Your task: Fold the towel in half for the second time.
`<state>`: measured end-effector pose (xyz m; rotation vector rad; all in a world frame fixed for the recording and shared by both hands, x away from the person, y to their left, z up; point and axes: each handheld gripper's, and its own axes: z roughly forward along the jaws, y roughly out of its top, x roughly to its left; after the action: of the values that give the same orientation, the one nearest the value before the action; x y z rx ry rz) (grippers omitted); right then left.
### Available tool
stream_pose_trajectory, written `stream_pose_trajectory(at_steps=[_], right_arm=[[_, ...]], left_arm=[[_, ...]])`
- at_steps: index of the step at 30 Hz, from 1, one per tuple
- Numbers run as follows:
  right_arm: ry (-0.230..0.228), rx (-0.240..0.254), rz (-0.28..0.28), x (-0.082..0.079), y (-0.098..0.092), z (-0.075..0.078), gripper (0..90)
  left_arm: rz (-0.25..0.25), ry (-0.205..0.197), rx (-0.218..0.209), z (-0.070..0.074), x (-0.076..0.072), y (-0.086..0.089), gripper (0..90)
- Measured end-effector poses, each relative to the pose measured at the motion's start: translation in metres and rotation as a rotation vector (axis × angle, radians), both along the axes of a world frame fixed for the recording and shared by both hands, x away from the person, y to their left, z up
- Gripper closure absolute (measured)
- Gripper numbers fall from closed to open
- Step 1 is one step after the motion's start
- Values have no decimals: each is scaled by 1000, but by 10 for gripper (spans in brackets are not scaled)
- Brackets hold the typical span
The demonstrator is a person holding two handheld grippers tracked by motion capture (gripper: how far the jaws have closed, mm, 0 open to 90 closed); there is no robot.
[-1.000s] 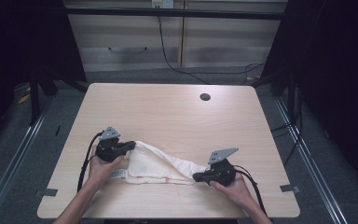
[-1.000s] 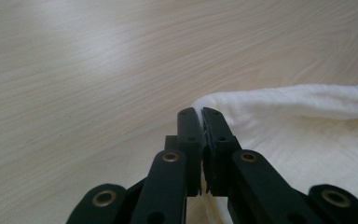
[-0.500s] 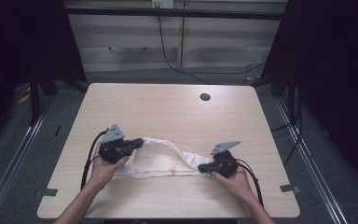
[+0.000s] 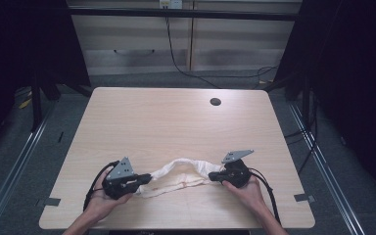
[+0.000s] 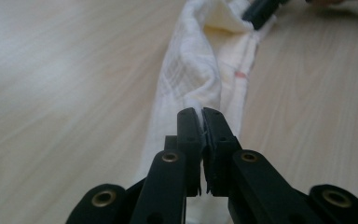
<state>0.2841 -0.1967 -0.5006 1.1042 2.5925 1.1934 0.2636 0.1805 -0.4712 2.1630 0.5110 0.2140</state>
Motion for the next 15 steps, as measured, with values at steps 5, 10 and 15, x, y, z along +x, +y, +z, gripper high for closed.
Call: stream_pose_trajectory(at_steps=[5,10,15], right_arm=[[-6,-3,2,0,0,0,895],[-24,-21,-5,-4,-6,2,894],[-28,-42,-43,-14,-20,3,895]], left_arm=[[-39,33,60,-15,-5,-3,865],[-27,52,96,-22,-3,3,865],[3,68,90,-26,2,3,866]])
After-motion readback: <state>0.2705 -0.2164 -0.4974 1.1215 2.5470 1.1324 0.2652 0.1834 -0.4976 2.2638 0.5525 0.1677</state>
